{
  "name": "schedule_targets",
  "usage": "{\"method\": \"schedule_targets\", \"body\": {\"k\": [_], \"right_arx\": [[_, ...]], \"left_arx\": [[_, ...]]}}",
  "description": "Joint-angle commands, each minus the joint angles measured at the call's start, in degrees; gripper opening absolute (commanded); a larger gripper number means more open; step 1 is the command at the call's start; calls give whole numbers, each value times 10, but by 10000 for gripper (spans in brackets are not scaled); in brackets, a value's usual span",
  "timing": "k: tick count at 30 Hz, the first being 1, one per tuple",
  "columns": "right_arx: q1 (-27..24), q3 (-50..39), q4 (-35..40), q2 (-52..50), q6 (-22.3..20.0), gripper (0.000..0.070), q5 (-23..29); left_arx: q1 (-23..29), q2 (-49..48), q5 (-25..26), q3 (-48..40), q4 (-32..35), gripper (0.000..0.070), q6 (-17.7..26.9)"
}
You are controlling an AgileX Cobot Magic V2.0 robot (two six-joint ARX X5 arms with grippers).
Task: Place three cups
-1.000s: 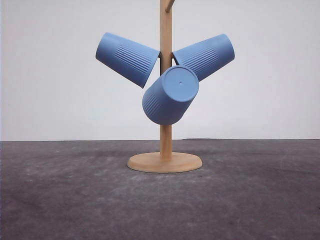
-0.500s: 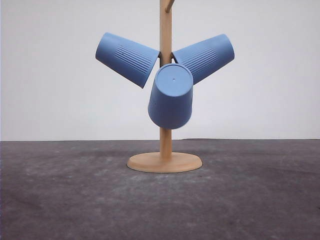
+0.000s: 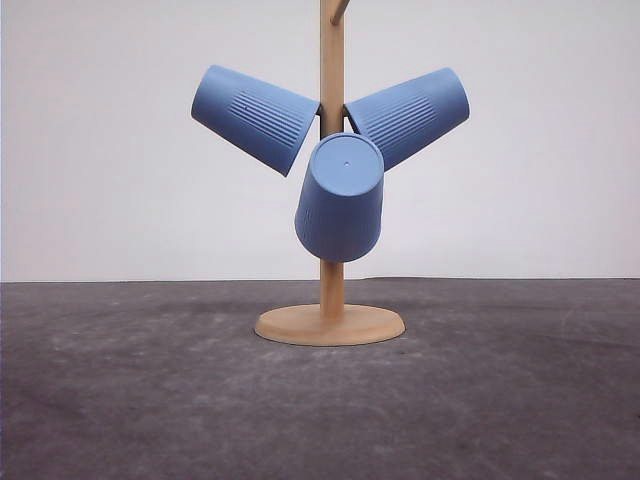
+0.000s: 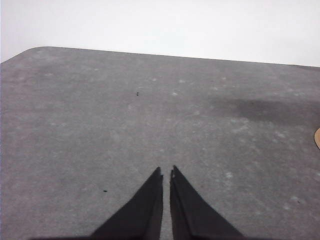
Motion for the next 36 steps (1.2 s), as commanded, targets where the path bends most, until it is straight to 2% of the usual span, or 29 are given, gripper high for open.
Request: {"method": "schedule_targets", "body": {"k": [1,11,13,17,20,26,30,33,36], "right_arx": [[0,11,7,4,6,11,-1],[0,11,9,4,5,12,0],[-1,11,21,4,-21,12,4],[-17,-21,33,-31,-34,11,2],[-27,-104,93,-91,-34,12,-1],[-50,-353,293,-260,-4,12,-1],[-58,-493,396,-371,-3,12,0],[-62,-570,440,-432,-3,11,0],[-61,-618,443,-471,-2,12,0]], "left_arx": [[-1,0,-1,-8,7,0,-3],[-1,0,-1,-8,7,0,-3],[-1,0,-1,-8,7,0,-3],[-1,0,-1,-8,7,0,-3],[-1,0,-1,-8,7,0,-3],[-1,0,-1,-8,7,0,-3],[-1,0,-1,-8,7,0,-3],[-1,0,-1,-8,7,0,-3],[-1,0,-1,-8,7,0,-3]]}}
